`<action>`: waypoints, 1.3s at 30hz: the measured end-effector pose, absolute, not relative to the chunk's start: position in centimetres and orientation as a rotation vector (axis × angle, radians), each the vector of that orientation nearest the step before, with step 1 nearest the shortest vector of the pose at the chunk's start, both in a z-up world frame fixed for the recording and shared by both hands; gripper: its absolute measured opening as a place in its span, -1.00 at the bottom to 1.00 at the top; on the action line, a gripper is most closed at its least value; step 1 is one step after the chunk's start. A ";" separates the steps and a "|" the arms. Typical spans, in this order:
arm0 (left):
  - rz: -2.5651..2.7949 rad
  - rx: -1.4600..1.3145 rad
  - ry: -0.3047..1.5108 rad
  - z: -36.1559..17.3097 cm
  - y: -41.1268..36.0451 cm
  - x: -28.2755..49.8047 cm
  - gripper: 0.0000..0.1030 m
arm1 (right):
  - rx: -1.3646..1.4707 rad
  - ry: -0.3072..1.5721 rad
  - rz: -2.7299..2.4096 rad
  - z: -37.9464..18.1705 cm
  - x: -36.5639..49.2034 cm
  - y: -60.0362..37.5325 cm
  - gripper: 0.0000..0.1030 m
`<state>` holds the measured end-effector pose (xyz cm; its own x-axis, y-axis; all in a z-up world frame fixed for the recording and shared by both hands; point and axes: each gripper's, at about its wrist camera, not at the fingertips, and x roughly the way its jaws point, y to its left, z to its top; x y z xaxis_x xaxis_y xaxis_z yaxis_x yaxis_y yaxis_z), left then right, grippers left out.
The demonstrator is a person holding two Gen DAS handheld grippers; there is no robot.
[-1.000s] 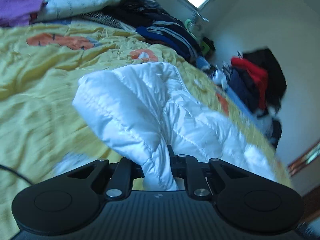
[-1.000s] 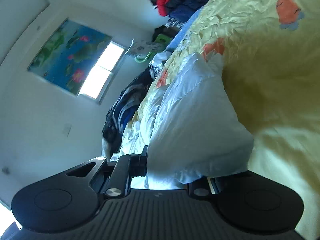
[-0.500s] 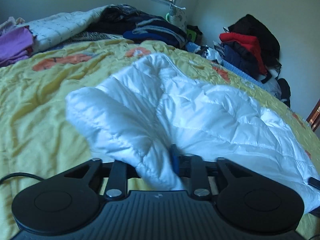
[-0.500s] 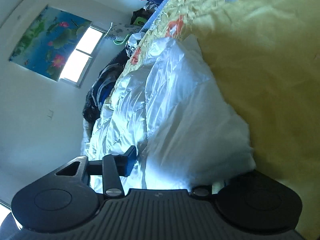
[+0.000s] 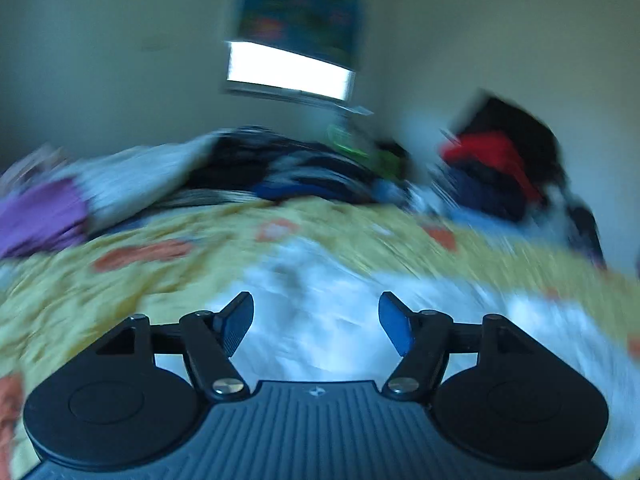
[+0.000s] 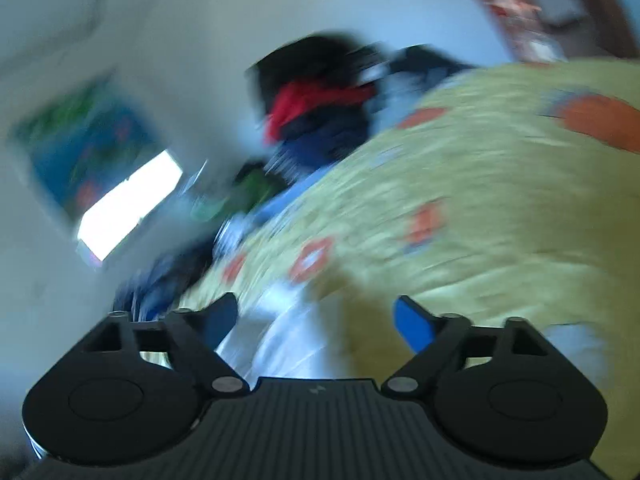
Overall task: Fold small clothes
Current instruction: 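Release the jacket and hold both grippers above the folded bundle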
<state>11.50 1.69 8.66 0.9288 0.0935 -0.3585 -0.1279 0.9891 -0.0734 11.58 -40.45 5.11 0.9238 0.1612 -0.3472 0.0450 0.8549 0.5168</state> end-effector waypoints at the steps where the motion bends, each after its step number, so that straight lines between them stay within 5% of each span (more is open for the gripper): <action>1: 0.079 -0.038 0.391 8.0 -0.2 12.3 0.34 | 0.453 0.432 0.117 5.2 12.6 -38.0 0.69; 6: 0.063 0.070 0.538 4.6 -3.8 15.7 0.34 | 0.112 0.486 0.286 4.4 15.3 -29.2 0.75; 10: 0.063 0.037 0.585 3.2 -2.7 16.5 0.51 | 0.087 0.578 0.271 2.7 17.7 -28.6 0.77; 19: 0.058 0.058 0.592 0.7 -3.0 17.0 0.53 | 0.092 0.628 0.317 0.2 17.7 -27.9 0.93; 23: 0.045 0.049 0.586 0.8 -2.8 16.8 0.53 | 0.107 0.620 0.297 2.9 17.6 -28.6 0.78; 28: 0.052 0.045 0.584 1.0 -3.1 16.9 0.53 | 0.151 0.449 0.333 7.6 18.7 -30.1 0.98; 36: 0.046 0.036 0.580 1.0 -3.0 16.8 0.54 | 0.055 0.762 0.227 3.2 29.2 -29.1 0.98; 39: 0.044 0.033 0.578 1.0 -3.0 16.8 0.54 | 0.111 0.744 0.267 1.4 29.5 -29.8 0.96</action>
